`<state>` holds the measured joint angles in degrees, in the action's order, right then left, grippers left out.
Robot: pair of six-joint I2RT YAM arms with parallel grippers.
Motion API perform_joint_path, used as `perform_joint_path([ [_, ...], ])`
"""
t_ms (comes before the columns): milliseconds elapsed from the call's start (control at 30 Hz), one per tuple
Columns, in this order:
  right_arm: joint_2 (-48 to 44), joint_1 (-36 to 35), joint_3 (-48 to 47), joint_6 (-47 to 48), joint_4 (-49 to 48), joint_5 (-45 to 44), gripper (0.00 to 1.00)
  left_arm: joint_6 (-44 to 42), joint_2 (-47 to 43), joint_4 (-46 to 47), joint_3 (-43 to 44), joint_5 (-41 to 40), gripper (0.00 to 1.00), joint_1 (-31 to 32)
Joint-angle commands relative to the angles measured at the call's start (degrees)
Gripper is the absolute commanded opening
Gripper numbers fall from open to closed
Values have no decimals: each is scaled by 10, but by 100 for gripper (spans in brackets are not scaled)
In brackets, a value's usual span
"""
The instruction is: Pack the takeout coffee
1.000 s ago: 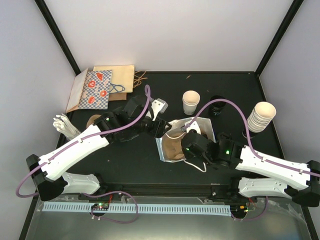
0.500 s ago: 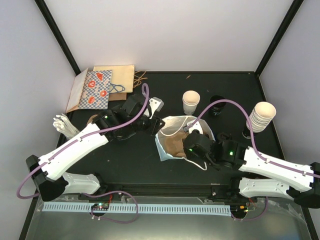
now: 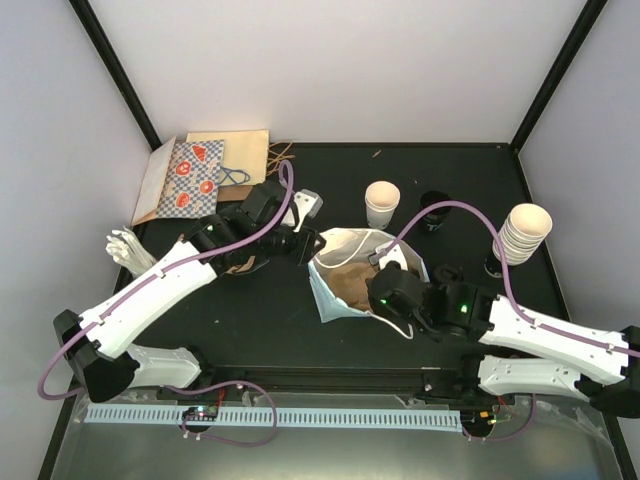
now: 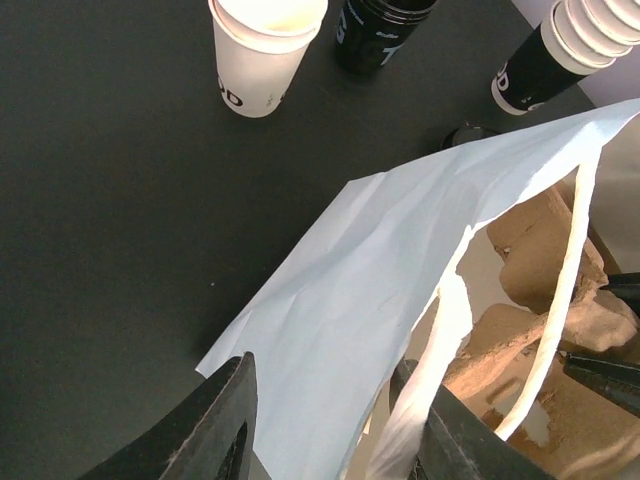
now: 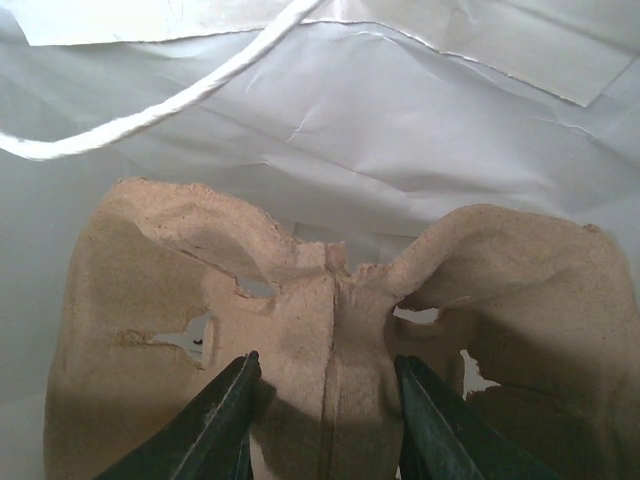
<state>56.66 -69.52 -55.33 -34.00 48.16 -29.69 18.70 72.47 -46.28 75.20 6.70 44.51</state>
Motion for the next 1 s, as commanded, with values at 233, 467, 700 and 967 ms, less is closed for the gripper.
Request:
perform_joint_path([
  [233,-15,-2,23,-11,11,-8,37,-13,3,-16,16,21,38,-30],
  [467,-20,-2,27,-13,14,-8,37,-17,6,-21,17,35,37,-42],
  [700,11,-3,16,-13,19,-4,37,-11,-5,3,19,123,37,-51],
  [967,53,-1,-28,-24,54,-3,38,-7,-17,31,11,205,37,-50],
])
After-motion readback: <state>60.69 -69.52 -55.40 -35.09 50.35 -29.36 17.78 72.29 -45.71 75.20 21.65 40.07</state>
